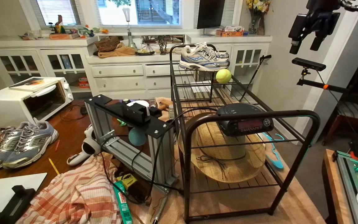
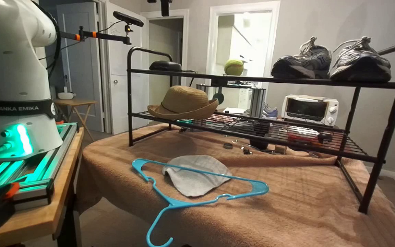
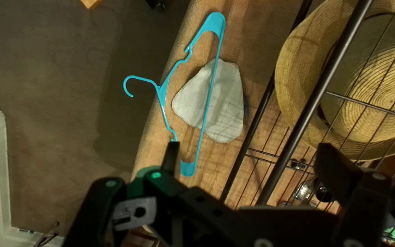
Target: Press the top of the black object
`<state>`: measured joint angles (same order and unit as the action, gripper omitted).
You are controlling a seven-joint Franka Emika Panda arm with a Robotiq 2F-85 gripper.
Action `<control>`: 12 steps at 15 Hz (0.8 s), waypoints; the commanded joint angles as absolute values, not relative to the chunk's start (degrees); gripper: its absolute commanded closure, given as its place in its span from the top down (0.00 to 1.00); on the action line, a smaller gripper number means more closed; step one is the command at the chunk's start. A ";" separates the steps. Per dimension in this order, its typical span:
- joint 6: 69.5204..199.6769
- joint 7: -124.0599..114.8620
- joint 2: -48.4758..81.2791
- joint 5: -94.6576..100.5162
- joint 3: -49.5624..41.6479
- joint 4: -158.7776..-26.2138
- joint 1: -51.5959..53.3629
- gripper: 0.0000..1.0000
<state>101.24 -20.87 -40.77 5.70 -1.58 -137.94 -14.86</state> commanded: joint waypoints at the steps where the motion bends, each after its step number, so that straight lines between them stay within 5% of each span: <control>1: 101.04 -21.02 -40.71 5.87 -1.84 -137.75 -14.52 1.00; 12: 97.07 -29.10 -41.66 -0.32 1.88 -137.77 -13.01 1.00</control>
<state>100.69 -23.27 -40.80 3.81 -0.51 -137.93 -14.27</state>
